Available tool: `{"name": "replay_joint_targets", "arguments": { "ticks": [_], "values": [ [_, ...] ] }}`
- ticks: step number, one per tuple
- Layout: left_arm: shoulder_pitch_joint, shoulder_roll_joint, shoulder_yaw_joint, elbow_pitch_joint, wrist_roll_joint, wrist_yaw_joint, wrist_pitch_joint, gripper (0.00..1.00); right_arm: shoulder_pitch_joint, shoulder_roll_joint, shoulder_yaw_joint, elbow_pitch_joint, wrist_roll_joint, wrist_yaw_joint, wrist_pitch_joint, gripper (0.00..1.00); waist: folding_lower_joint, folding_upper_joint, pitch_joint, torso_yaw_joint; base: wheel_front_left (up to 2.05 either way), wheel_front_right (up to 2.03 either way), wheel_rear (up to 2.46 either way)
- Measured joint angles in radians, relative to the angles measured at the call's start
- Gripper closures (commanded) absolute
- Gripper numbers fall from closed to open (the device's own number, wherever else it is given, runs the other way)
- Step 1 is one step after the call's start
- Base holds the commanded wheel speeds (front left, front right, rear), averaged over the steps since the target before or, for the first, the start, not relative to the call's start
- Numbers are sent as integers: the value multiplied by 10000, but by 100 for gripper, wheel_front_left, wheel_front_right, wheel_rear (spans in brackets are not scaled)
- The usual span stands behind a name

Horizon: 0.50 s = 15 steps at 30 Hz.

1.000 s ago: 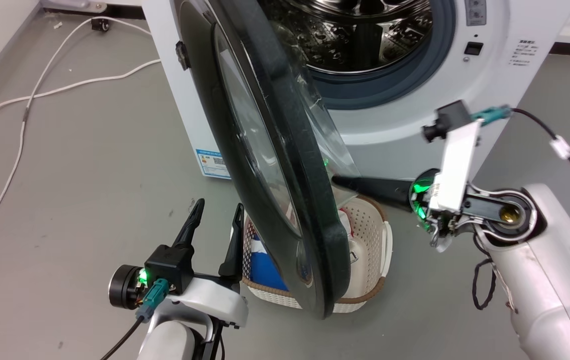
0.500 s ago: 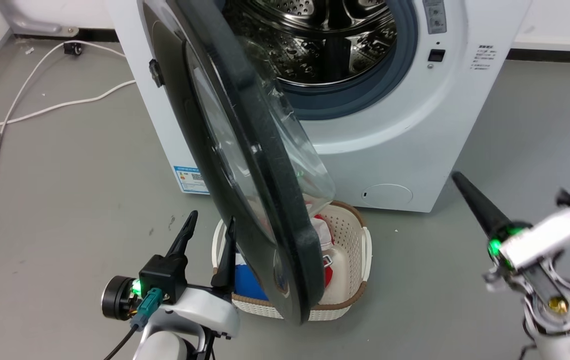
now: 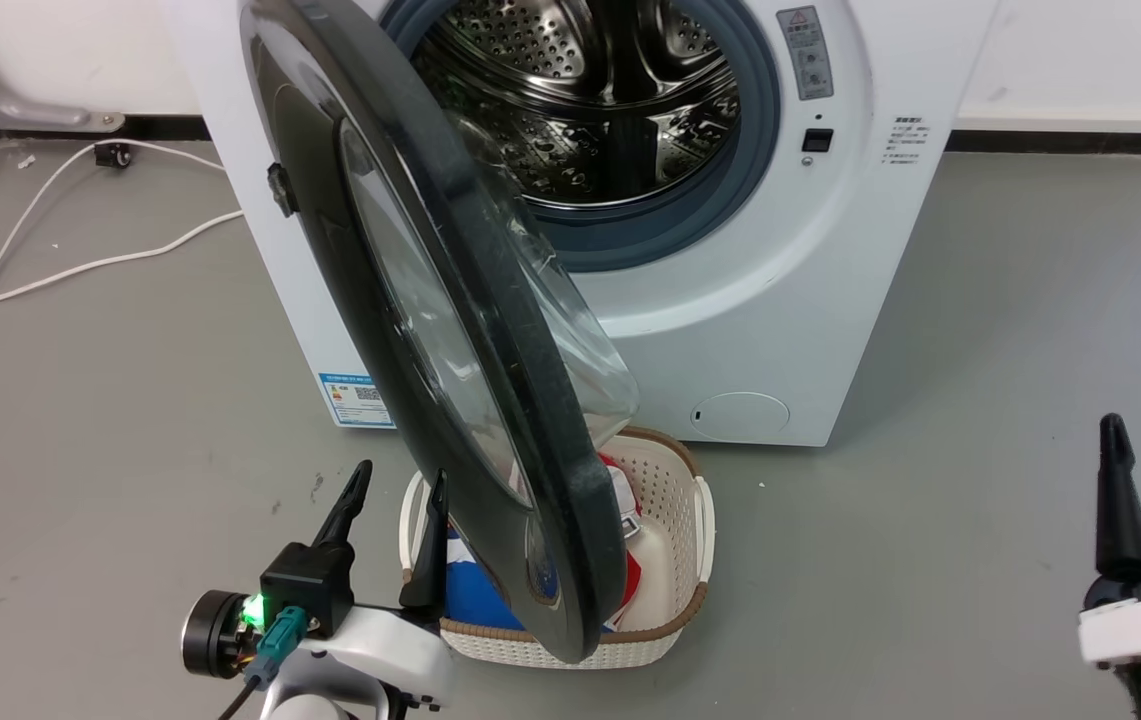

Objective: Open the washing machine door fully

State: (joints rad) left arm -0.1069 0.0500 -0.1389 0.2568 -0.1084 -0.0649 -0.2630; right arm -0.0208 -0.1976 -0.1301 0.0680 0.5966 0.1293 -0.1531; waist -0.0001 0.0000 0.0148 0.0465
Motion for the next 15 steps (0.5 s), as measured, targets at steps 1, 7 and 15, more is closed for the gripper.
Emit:
{"name": "replay_joint_targets", "arguments": {
  "ticks": [1, 7, 15],
  "values": [
    [6, 2, 33, 2, 2, -2, 0, 0, 40, 192, -136, -201, -495, 0, 48, 0, 0, 0, -14, -28, 0, 0, 0],
    [46, 2, 148, 35, 69, -56, 0, 0, 656, 888, -353, -1517, -3555, 13, 477, 0, 0, 0, -96, -162, 0, 0, 0],
    [46, 2, 336, 63, 176, -144, 0, 0, 1629, 1354, 433, -1764, -4813, 15, 508, 0, 0, 0, -133, -258, 0, 0, 0]
  ]
}}
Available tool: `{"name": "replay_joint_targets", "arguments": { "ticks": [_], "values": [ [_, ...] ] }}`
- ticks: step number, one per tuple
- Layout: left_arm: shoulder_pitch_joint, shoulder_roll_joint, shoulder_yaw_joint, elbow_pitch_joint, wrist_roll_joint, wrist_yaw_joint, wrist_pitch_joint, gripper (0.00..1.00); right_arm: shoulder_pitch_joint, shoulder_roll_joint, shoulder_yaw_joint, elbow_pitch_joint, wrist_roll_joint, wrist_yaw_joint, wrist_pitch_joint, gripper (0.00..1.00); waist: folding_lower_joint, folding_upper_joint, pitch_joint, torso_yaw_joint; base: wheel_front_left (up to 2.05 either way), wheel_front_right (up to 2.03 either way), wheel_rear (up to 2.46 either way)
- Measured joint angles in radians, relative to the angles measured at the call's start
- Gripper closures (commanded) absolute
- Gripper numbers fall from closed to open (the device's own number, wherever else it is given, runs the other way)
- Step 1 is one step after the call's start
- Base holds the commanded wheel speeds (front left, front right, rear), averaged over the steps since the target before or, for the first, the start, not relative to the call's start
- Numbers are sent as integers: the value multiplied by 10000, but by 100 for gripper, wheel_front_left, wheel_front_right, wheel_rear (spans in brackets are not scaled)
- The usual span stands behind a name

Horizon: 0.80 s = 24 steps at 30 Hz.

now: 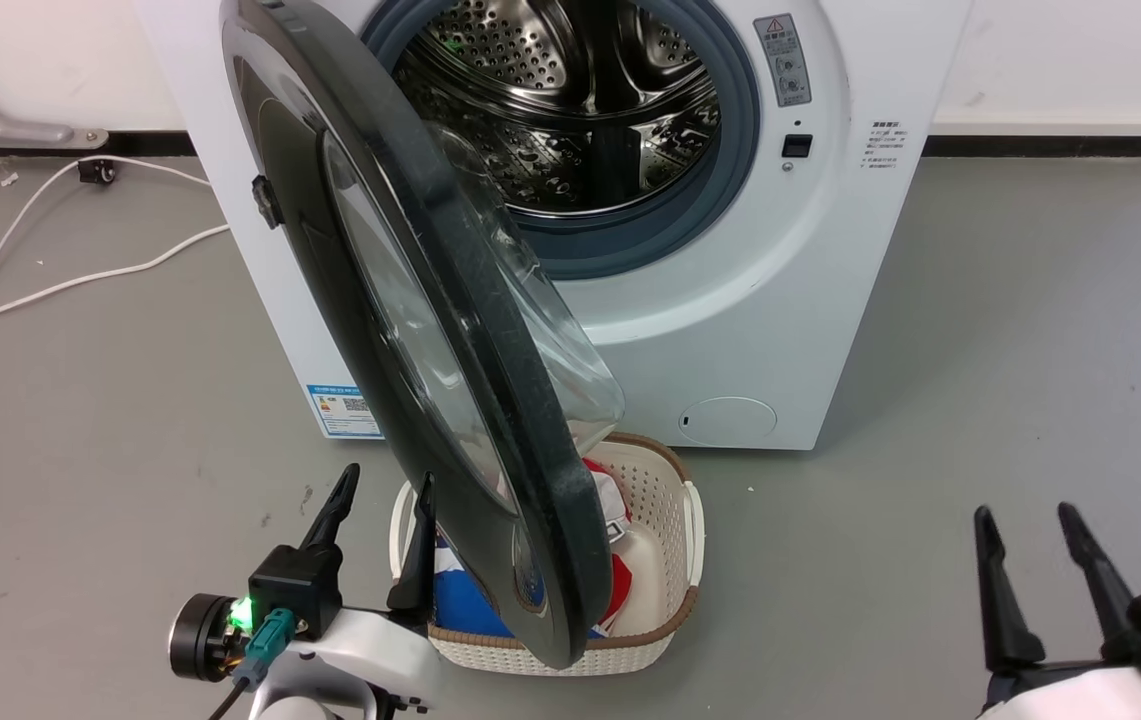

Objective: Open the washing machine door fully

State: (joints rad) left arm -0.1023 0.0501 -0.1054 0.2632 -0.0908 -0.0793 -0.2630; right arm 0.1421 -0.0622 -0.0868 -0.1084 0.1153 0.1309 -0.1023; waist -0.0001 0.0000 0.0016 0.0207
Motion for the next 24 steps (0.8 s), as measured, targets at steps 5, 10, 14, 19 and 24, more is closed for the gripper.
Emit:
{"name": "replay_joint_targets", "arguments": {
  "ticks": [5, 10, 14, 19, 24],
  "values": [
    [0, 0, 42, 10, 31, -17, 0, 0, 61, 63, 257, 462, -50, 0, -284, 0, 0, 0, 7, -8, 0, 0, 0],
    [0, 0, 63, 56, 33, -58, 0, 0, 26, 81, 274, 631, -211, 0, -458, 0, 0, 0, 26, 0, 0, 0, 0],
    [0, 0, 79, 75, 59, -58, 0, 0, 9, 88, 263, 663, -247, 0, -468, 0, 0, 0, 31, -6, 0, 0, 0],
    [0, 0, 84, 75, 59, -58, 0, 0, 6, 94, 278, 621, -270, 0, -466, 0, 0, 0, 19, -10, 0, 0, 0],
    [0, 0, 88, 96, 58, -59, 0, 0, 8, 94, 297, 550, -267, 0, -431, 0, 0, 0, 2, -12, 0, 0, 0]
  ]
}}
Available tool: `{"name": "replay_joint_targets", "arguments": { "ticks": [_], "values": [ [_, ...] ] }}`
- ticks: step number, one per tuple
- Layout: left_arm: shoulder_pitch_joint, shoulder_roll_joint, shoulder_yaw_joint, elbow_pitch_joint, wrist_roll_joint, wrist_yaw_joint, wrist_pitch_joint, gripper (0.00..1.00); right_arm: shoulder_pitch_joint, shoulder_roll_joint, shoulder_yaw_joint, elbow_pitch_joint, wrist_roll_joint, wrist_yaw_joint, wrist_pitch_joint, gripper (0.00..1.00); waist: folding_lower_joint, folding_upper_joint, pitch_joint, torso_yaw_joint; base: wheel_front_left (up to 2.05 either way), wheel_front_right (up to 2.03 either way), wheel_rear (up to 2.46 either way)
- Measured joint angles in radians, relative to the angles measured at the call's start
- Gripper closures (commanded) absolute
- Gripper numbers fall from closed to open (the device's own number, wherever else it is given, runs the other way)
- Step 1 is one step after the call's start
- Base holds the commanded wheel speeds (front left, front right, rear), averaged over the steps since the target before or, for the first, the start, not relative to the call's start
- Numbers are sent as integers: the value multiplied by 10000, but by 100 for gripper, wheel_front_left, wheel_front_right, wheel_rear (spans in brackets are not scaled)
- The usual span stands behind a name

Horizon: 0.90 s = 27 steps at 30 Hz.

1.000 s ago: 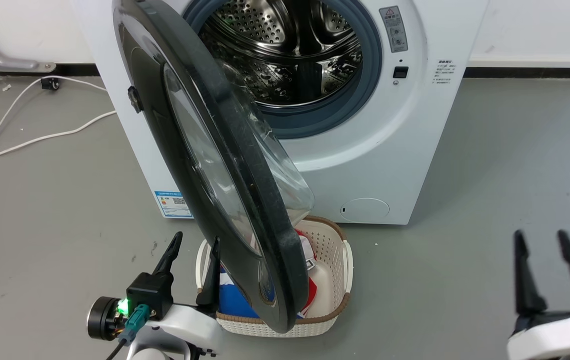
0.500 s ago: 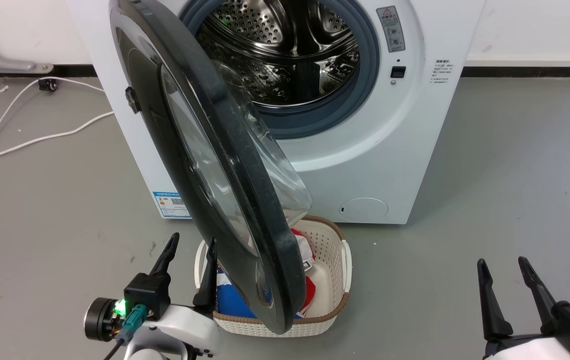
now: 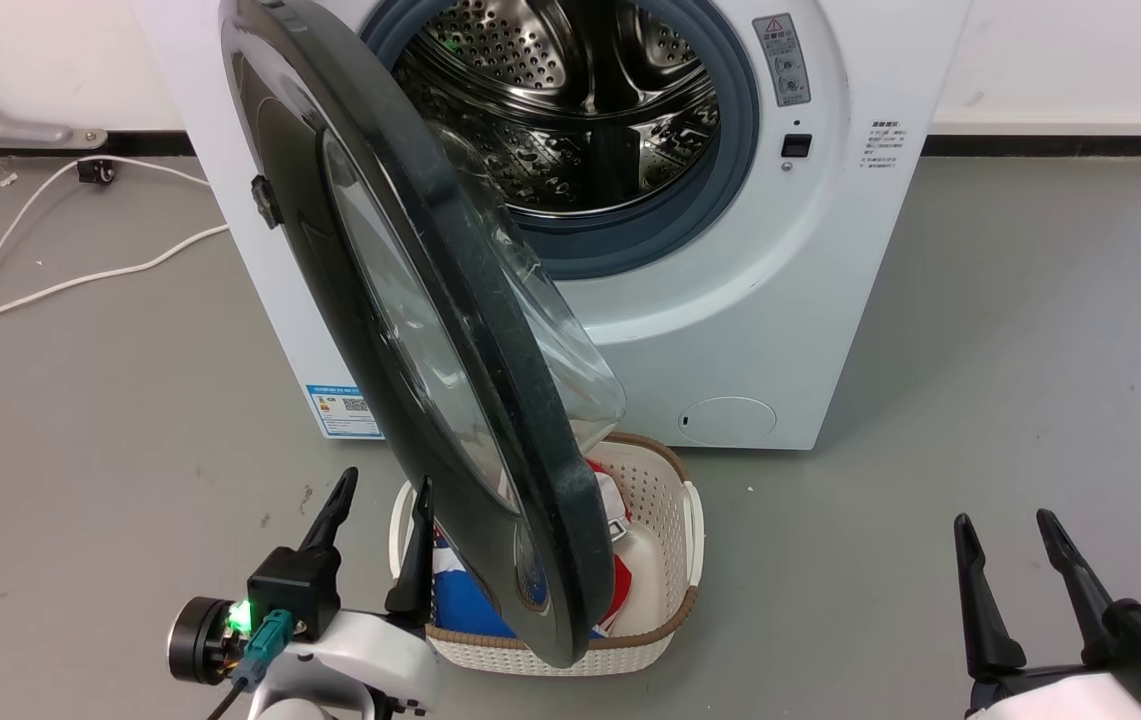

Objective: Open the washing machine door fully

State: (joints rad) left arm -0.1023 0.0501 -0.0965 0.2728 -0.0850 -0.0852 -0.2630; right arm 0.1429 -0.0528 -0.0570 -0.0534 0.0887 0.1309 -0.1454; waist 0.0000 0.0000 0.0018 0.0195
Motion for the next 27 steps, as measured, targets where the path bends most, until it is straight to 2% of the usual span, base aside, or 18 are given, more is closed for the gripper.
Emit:
{"name": "replay_joint_targets", "arguments": {
  "ticks": [1, 2, 3, 4, 16, 21, 27],
  "values": [
    [0, 0, 0, 12, -8, 0, 0, 30, 0, 2, -2, -19, 0, 0, 8, 0, 0, 0, -1, -1, 0, 0, 0],
    [0, 0, 0, 31, -56, 0, 0, 69, 1, 2, 0, -31, 0, 0, 12, 0, 0, 0, -2, -2, 0, 0, 0],
    [0, 0, 0, 52, -73, -2, 0, 96, 2, 2, -2, -36, 0, 0, 21, 0, 0, 0, -2, -1, 0, 0, 0],
    [0, 0, 0, 71, -75, -2, 0, 100, 2, 2, 2, -44, 0, 0, 23, 0, 0, 0, -1, 0, 0, 0, 0],
    [-272, 4, 228, -88, -123, 98, 0, 100, 2, 2, 67, -25, 29, 0, 130, 0, 0, 0, -17, 56, 0, 0, 0],
    [-781, 8, 422, -945, -88, 228, 0, 100, -4, 4, 67, 10, -21, 0, 184, 0, 0, 0, -31, 150, 0, 0, 0],
    [-1599, 10, 403, -2700, 0, 282, -2, 100, -12, 4, 44, 52, -33, 0, 186, 0, 0, 0, -65, 282, 0, 0, 0]
  ]
}}
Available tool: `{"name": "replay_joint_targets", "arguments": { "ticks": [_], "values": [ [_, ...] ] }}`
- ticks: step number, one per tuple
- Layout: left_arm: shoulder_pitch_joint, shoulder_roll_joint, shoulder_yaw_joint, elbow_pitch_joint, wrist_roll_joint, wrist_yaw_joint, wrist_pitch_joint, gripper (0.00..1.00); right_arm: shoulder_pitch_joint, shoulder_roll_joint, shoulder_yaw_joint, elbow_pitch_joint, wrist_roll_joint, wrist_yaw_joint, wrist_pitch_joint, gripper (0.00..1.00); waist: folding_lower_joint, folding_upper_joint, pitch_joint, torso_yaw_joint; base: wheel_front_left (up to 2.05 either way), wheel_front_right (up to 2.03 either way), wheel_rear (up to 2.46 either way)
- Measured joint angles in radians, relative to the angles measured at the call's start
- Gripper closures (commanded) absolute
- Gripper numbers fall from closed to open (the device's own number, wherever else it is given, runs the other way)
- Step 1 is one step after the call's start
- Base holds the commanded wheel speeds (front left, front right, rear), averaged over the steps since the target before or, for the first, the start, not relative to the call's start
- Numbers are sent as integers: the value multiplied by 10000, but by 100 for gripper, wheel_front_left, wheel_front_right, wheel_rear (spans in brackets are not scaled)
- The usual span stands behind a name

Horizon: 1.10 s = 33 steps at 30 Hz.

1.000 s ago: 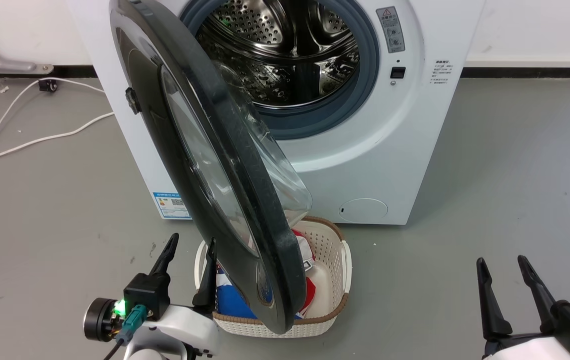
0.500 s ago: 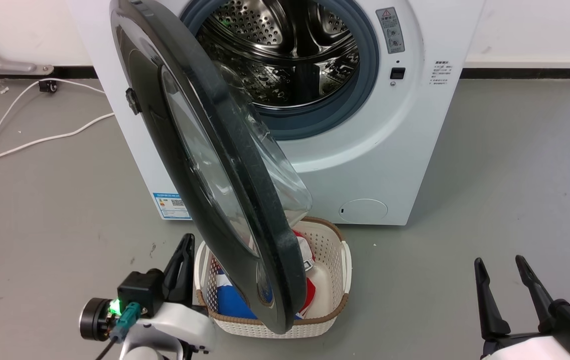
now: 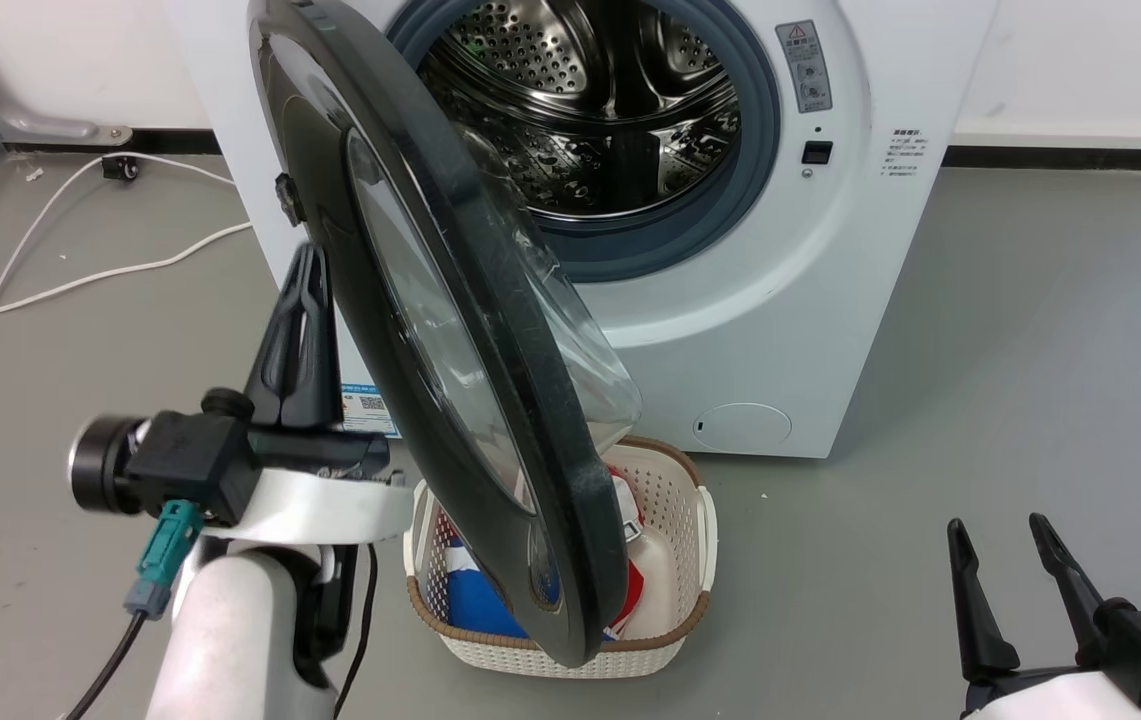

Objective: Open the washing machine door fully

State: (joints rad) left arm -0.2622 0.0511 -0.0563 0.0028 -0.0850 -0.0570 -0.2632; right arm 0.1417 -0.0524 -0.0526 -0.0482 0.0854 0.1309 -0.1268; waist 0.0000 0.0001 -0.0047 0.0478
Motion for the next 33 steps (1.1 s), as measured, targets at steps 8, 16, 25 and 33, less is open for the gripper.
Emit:
{"name": "replay_joint_targets", "arguments": {
  "ticks": [8, 16, 25, 33],
  "values": [
    [-556, -2, -1053, -2213, -17, -27, 311, 100, -26, 2, 10, 52, -63, 0, 38, 0, 0, 0, -54, 100, 0, 0, 0],
    [-358, -12, -3384, -3578, -949, -249, 1764, 100, -20, 2, 27, 46, -73, 0, 84, 0, 0, 0, -119, 164, 0, 0, 0],
    [892, 88, -5641, -3273, -2036, -573, 3532, 100, -15, 4, 150, 58, -249, 0, 178, 0, 0, 0, -105, 119, 0, 0, 0],
    [1764, 610, -6301, -1685, -2368, -591, 4178, 100, -28, 4, 184, 159, -228, 0, 192, 0, 0, 0, -24, 91, 0, 0, 0]
  ]
}}
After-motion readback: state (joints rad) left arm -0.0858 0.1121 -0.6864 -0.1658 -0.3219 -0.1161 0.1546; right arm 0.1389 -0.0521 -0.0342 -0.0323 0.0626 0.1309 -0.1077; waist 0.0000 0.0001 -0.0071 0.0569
